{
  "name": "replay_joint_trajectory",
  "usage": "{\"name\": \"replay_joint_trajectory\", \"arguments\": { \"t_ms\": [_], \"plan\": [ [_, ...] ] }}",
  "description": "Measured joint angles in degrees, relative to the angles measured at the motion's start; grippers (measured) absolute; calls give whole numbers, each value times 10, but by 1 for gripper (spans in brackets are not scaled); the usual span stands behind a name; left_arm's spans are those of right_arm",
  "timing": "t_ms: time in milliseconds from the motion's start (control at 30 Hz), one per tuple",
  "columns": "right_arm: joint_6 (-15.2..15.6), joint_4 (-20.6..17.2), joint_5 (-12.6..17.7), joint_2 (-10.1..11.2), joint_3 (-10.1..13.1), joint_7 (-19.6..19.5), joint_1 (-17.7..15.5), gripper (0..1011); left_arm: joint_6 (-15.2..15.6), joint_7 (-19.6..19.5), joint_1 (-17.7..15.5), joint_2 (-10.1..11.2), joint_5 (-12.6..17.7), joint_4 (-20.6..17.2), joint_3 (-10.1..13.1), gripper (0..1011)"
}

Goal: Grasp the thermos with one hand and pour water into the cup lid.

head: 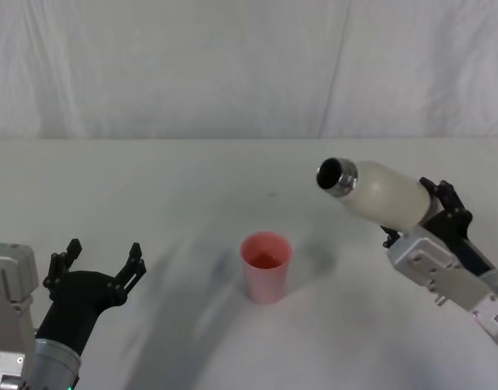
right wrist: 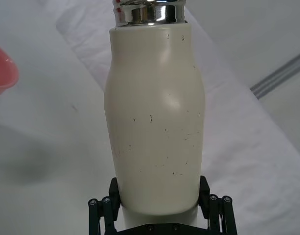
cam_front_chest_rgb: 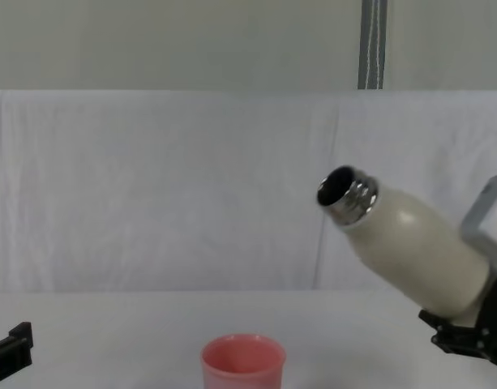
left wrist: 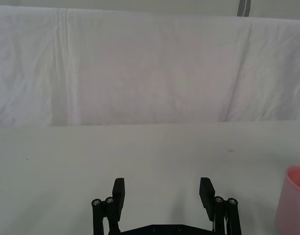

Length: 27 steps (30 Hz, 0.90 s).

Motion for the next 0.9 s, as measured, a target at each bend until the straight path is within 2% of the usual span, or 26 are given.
{"name": "replay_joint_trajectory", "arguments": {
  "t_ms": [167, 400, 500, 600, 633, 800, 867, 900],
  "plan": [
    [-2, -13, 29, -3, 18, 7, -16, 950, 0, 0, 0, 0, 0, 0, 0, 1001],
    [-15, -24, 83, -9, 44, 23, -36, 950, 0, 0, 0, 0, 0, 0, 0, 1001],
    [-21, -27, 112, -14, 54, 32, -42, 950, 0, 0, 0, 0, 0, 0, 0, 1001],
    [-27, -28, 149, -18, 65, 47, -47, 950, 0, 0, 0, 0, 0, 0, 0, 1001],
    [-30, -28, 170, -20, 70, 56, -49, 950, 0, 0, 0, 0, 0, 0, 0, 1001],
    [-36, -28, 215, -24, 79, 74, -53, 950, 0, 0, 0, 0, 0, 0, 0, 1001],
    [-38, -28, 245, -26, 85, 84, -55, 950, 0, 0, 0, 0, 0, 0, 0, 1001],
    [-38, -28, 245, -26, 85, 84, -55, 950, 0, 0, 0, 0, 0, 0, 0, 1001]
  ]
}}
